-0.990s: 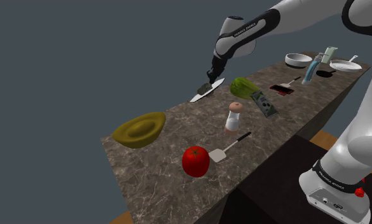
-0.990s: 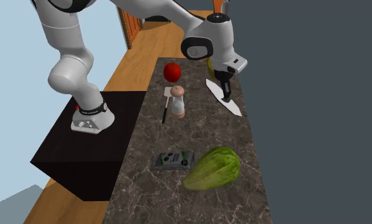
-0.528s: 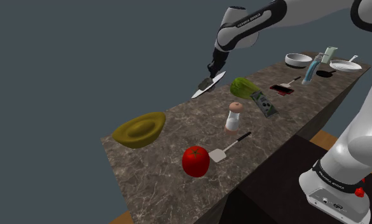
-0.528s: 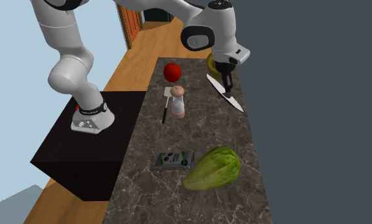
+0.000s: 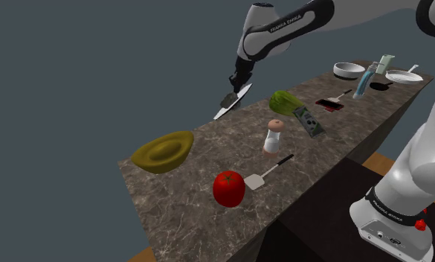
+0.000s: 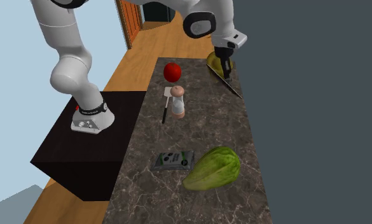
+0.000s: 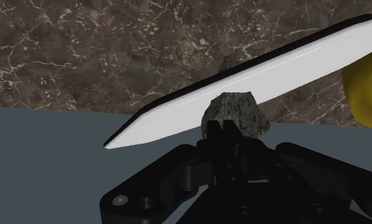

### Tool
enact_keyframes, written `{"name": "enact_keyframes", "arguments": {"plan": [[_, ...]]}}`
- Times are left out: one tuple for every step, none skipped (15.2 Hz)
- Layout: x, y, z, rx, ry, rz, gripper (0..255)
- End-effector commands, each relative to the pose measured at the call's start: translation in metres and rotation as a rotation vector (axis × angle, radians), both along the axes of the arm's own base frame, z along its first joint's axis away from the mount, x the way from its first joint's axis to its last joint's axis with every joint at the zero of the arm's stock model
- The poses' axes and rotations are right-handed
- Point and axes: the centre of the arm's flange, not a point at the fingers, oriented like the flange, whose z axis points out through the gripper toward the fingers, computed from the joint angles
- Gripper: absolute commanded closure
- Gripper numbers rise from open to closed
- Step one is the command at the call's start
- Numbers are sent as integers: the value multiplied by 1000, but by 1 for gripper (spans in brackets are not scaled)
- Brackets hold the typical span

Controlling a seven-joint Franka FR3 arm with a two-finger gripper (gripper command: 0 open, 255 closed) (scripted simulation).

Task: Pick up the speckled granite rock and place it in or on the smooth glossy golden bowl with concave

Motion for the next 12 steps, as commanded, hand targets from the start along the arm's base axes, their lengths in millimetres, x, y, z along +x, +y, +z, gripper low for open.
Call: {"name": "enact_keyframes", "arguments": {"plan": [[2,25,2,0,0,-2,255],[3,38,4,0,0,-2,255],[4,52,5,0,0,-2,255],[5,65,6,0,0,-2,255],[5,78,7,0,0,-2,255],[6,91,9,0,0,-2,255],[7,104,10,0,0,-2,255],[8,117,11,0,0,-2,255],[9,130,13,0,0,-2,255],[10,143,14,0,0,-2,255],[11,156,15,0,0,-2,255],[12,169,17,0,0,-2,255]]}}
